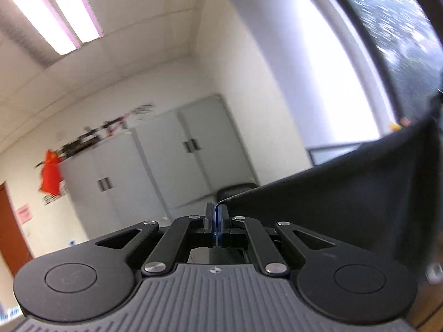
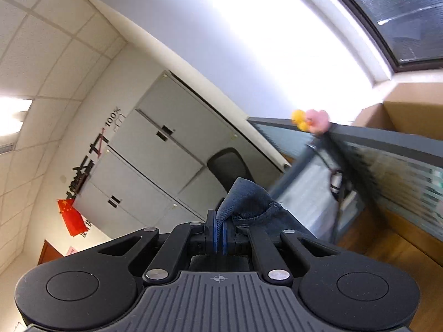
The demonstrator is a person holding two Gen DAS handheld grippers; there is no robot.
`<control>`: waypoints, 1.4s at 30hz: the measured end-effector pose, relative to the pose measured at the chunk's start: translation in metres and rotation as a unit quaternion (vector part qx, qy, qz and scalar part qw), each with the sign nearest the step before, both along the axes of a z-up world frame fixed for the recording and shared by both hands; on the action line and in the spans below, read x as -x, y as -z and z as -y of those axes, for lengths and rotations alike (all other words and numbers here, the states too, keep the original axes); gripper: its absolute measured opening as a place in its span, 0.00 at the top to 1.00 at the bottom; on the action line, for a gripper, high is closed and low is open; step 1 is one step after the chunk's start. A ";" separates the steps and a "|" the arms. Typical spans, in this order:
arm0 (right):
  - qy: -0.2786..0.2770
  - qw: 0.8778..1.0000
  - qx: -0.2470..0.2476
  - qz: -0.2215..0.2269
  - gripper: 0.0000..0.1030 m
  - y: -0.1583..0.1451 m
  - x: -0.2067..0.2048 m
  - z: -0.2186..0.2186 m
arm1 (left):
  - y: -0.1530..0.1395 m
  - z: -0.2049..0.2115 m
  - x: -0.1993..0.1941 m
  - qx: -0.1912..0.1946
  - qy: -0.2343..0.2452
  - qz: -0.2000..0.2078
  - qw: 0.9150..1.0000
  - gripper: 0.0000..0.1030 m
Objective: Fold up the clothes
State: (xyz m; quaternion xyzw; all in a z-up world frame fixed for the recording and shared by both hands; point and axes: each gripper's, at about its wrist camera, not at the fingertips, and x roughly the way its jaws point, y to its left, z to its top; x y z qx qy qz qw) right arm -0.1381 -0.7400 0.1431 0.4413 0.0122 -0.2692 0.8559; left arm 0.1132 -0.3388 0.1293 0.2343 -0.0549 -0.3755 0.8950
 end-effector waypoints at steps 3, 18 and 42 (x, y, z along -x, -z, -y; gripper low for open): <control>0.004 0.999 -0.020 -0.033 0.95 0.031 0.018 -0.001 | 0.039 -0.012 0.027 -0.074 0.036 -0.013 0.997 0.99; 0.037 0.966 -0.153 -0.206 0.95 0.216 0.125 -0.068 | 0.217 -0.067 0.154 -0.298 0.125 -0.162 0.932 0.99; 0.074 0.893 -0.074 -0.438 0.94 0.304 0.239 -0.137 | 0.291 -0.063 0.196 -0.360 0.263 -0.421 0.790 0.94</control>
